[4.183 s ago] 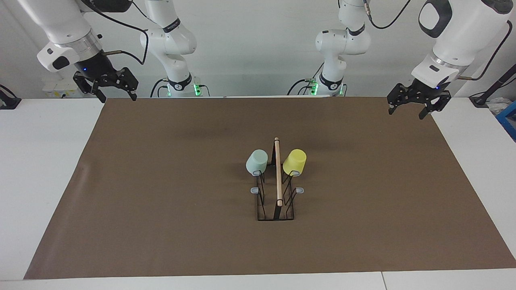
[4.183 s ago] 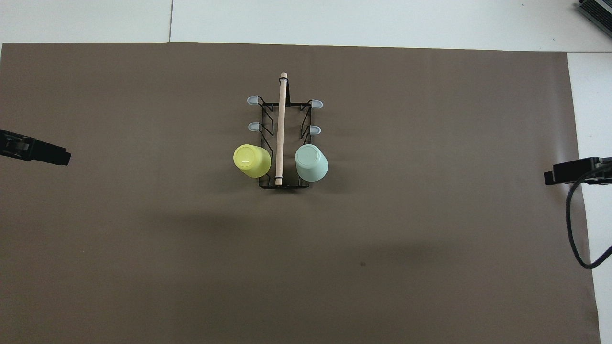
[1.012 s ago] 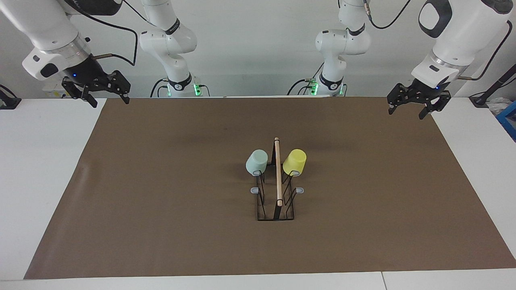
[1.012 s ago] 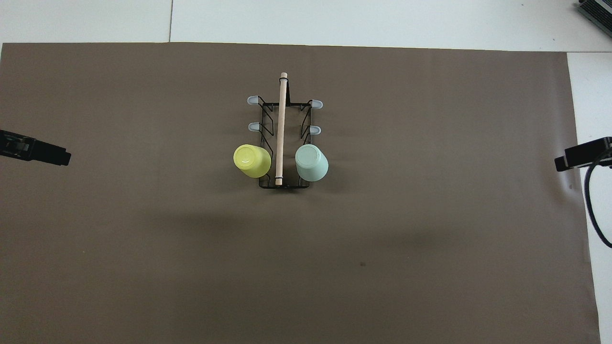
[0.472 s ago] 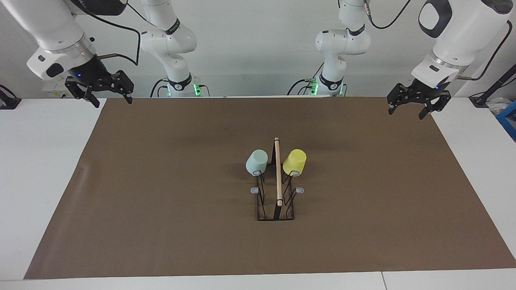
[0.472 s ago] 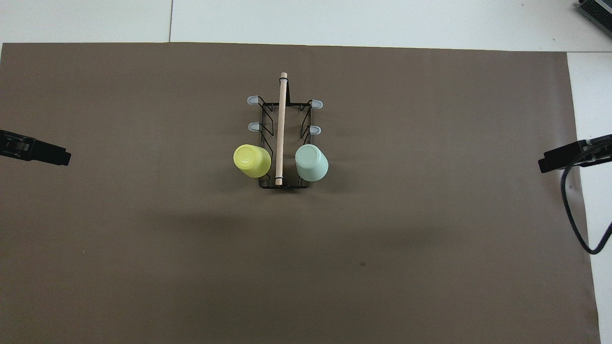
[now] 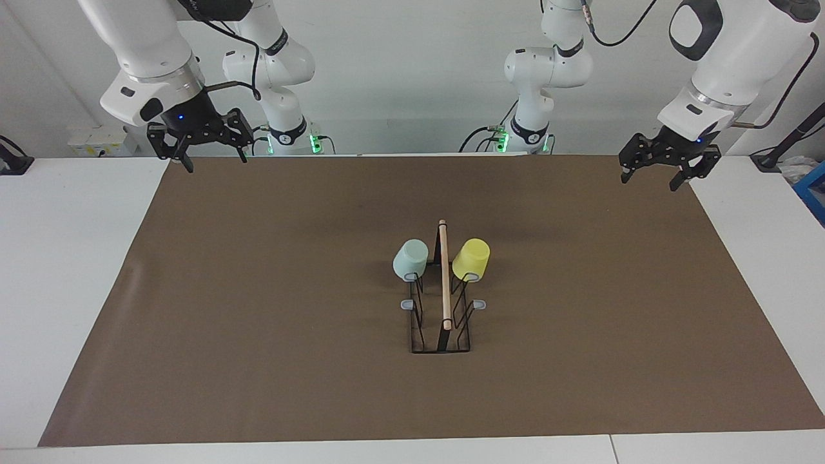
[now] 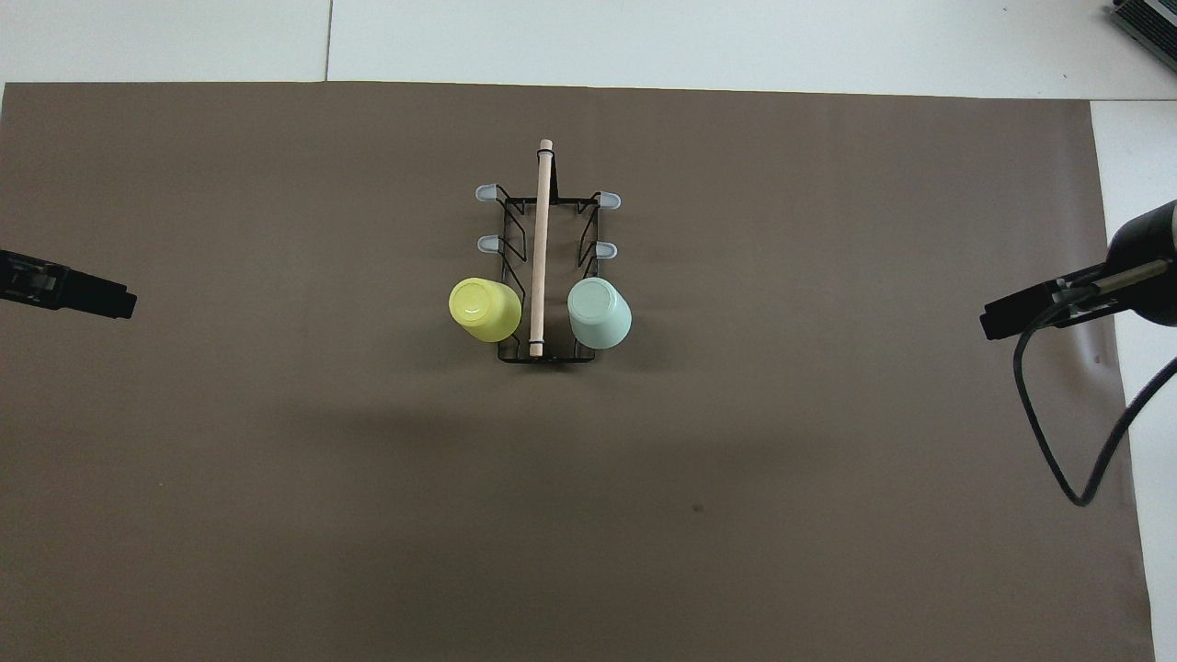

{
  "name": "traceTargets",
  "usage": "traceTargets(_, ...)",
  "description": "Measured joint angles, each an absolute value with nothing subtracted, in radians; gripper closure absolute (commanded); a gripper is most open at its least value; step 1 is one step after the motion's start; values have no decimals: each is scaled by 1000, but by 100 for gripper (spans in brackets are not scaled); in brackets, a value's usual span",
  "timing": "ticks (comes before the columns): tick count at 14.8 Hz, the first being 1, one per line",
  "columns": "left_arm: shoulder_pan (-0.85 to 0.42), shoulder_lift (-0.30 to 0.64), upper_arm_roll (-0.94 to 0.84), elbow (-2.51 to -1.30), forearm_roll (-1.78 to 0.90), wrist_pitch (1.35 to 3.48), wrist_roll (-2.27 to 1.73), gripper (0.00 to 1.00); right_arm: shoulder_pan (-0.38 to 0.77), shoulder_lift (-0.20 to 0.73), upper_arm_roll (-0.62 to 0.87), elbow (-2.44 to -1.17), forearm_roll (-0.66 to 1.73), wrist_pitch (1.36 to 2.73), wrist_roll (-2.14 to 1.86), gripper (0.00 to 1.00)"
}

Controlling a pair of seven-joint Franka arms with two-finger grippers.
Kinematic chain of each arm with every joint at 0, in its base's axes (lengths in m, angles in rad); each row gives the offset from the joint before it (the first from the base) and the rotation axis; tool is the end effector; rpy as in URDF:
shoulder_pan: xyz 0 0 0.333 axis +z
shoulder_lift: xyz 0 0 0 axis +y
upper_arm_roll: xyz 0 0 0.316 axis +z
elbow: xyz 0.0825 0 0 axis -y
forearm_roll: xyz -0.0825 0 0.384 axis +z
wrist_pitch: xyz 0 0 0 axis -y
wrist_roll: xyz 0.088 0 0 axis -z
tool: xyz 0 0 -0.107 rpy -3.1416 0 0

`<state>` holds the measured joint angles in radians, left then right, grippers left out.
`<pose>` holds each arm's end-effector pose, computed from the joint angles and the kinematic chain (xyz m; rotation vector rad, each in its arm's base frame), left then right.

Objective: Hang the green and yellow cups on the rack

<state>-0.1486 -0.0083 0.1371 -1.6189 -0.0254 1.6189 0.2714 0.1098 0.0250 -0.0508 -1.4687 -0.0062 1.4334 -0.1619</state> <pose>0.5557 -0.0087 0.6106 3.0854 -0.4376 0.0181 0.5473 0.0320 0.6466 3.1168 0.3446 -0.0950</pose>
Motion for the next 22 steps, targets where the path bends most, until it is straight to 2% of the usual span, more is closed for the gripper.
traceTargets(8, -149, -8, 137, -1619, -25, 1619, 271, 0, 89, 25, -51, -1469, -6, 1463, -162, 0)
traceTargets(11, -149, -8, 137, -1619, -25, 1619, 271, 0, -24, 26, 70, -1469, -6, 1463, -161, 0)
traceTargets(13, -149, -8, 137, -1619, -25, 1619, 271, 0, -55, 26, 104, -1468, -6, 1463, -160, 0)
traceTargets(22, -149, -12, 134, -1619, -25, 1619, 271, 0, -32, 26, 82, -1467, -6, 1463, -160, 0)
